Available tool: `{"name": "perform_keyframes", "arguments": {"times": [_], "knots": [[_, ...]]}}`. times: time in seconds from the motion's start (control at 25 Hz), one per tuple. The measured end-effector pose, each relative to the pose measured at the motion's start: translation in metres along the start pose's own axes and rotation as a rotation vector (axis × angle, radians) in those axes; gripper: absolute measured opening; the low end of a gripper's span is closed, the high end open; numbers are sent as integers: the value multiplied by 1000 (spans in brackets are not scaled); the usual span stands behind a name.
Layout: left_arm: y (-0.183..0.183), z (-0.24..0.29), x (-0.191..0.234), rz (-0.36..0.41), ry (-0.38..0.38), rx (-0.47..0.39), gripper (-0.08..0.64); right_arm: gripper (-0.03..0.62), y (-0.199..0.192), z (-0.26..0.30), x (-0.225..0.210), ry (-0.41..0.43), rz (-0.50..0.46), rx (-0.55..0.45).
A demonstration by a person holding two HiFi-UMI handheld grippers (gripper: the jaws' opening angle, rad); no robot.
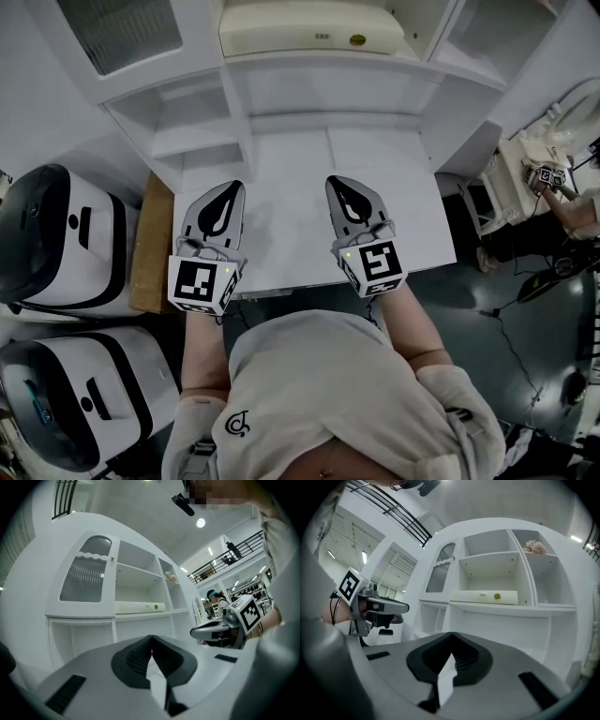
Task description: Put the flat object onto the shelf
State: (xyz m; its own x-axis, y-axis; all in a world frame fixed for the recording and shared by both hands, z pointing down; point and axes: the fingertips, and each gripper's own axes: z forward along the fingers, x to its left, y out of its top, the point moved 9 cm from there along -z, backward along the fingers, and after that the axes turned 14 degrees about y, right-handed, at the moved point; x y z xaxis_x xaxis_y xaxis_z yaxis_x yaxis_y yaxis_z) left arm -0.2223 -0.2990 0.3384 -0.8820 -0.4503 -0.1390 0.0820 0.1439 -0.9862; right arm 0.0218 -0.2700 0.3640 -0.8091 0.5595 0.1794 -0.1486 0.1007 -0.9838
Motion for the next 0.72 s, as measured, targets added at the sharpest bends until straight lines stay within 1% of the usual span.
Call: {"name": "perform_keyframes", "arguments": {"times": [0.08,0.28,0.48,0.72], "knots": [[1,-1,1,10,8,0,12,5,3,-1,1,3,-8,-4],[-2,-5,0,6,22,8,12,5,6,-4,0,5,-28,-7],[-6,-8,-5,6,24,20,12,5,13,-5,3,50,-65,-34],[-7,-10,-10,10,14,23,12,5,17,-6,4,44,-64,-38]]}}
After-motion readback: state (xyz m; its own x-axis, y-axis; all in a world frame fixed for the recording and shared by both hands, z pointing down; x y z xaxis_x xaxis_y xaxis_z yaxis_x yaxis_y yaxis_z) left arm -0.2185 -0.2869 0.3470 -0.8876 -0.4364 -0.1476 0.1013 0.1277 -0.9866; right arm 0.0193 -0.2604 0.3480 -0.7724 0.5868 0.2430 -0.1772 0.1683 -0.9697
